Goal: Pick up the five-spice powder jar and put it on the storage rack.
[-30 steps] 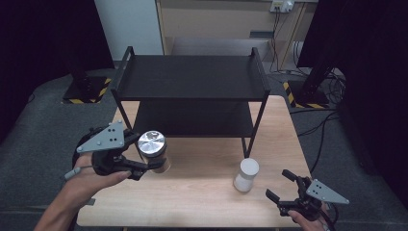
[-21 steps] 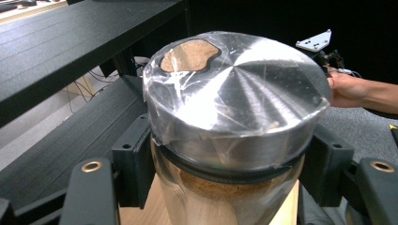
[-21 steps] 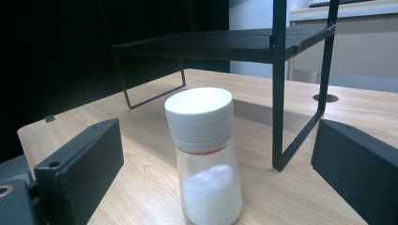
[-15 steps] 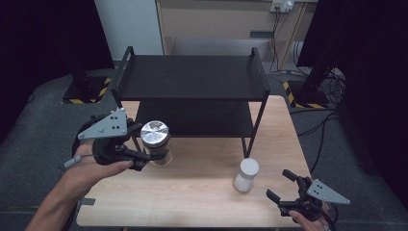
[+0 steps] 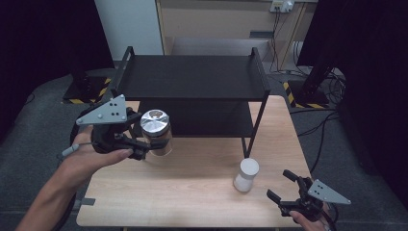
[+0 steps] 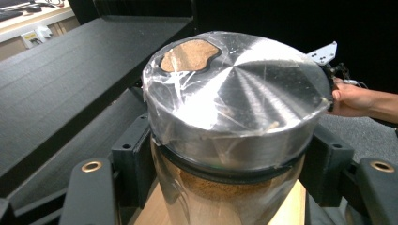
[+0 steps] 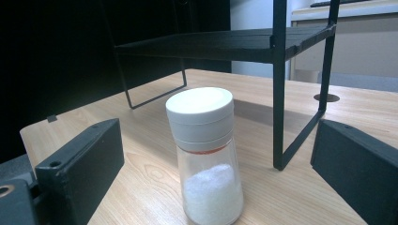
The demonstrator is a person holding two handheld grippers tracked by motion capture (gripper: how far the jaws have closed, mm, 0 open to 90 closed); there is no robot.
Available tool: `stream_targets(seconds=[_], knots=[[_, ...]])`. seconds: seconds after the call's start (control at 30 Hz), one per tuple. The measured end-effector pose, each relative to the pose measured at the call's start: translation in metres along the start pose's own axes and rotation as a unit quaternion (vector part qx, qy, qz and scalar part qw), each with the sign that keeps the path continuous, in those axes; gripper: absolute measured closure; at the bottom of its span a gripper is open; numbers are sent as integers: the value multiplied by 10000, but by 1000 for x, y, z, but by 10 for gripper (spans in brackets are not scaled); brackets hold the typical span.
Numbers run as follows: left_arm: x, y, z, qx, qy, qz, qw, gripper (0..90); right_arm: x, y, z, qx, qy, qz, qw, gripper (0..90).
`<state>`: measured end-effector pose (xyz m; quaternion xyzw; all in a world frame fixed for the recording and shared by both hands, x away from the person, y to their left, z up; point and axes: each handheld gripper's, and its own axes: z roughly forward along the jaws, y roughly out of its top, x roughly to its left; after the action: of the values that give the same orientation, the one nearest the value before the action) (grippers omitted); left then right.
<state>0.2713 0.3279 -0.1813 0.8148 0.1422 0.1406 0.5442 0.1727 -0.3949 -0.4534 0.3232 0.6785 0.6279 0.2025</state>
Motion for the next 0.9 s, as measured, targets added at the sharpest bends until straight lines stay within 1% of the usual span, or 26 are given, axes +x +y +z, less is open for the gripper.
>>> stream_targets(seconds=[0.2, 0.37, 0.7, 0.83, 0.9], knots=[[5, 11, -1, -25, 1, 52, 10000, 299, 0, 0, 0, 14, -6, 10, 10000, 34], [8, 17, -2, -69, 13, 31, 10000, 299, 0, 0, 0, 16, -8, 16, 10000, 34], [14, 31, -2, -85, 13, 73, 9999, 299, 0, 0, -1, 15, -13, 14, 10000, 34], [19, 36, -3, -108, 45, 56, 9999, 299, 0, 0, -2, 12, -28, 16, 10000, 34], [23, 37, -4, -120, 56, 13, 9999, 299, 0, 0, -3, 3, -34, 27, 10000, 34]])
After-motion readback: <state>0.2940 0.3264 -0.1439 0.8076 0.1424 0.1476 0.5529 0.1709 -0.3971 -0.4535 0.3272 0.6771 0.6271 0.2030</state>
